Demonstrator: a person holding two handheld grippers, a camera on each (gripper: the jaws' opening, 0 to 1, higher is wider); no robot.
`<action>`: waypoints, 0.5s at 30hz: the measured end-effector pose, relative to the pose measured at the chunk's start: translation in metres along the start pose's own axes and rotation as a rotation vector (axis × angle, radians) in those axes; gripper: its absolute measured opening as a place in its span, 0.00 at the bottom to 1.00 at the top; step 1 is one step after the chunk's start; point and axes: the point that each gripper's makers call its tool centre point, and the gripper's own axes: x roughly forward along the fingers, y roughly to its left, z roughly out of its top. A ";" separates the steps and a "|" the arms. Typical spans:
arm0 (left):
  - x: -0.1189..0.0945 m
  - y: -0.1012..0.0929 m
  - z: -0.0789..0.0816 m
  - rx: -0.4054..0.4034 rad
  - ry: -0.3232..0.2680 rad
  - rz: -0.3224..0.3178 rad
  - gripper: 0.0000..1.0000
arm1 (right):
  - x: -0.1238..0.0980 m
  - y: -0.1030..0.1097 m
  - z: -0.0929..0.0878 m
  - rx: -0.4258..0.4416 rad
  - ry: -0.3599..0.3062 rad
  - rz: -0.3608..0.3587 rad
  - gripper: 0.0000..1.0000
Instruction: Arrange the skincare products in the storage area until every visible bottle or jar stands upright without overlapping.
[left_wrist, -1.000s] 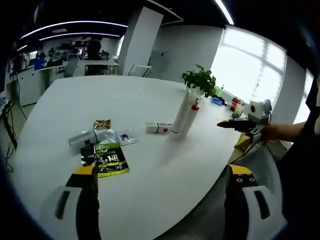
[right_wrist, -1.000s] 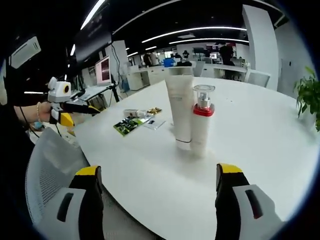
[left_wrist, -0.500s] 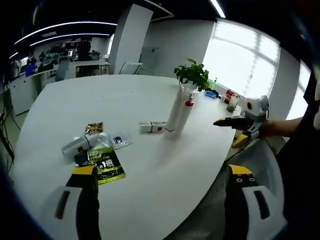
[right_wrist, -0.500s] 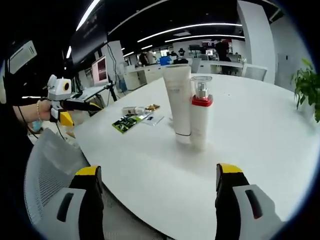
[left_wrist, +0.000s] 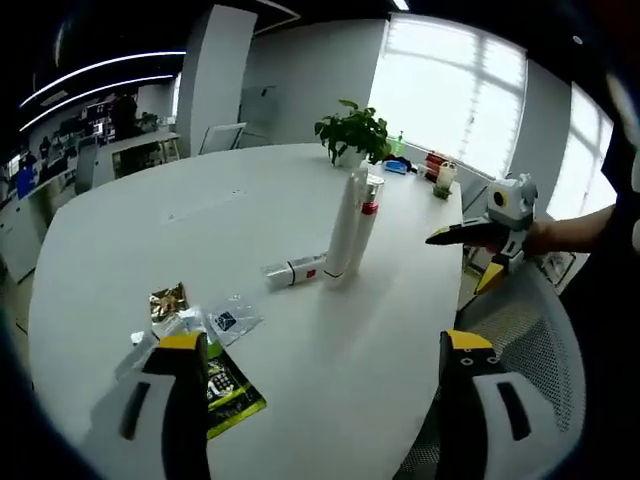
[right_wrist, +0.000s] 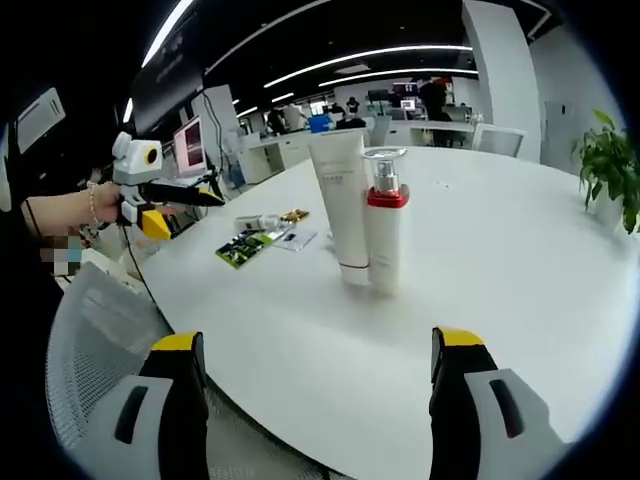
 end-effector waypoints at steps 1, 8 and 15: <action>0.003 0.001 0.002 0.014 0.003 -0.007 0.86 | 0.000 0.000 0.000 0.004 0.001 -0.002 0.93; 0.026 0.013 0.018 0.071 0.027 -0.041 0.79 | -0.001 0.001 -0.002 0.015 0.006 -0.014 0.93; 0.047 0.031 0.027 0.146 0.044 -0.068 0.71 | 0.002 0.003 -0.003 0.006 0.020 -0.009 0.92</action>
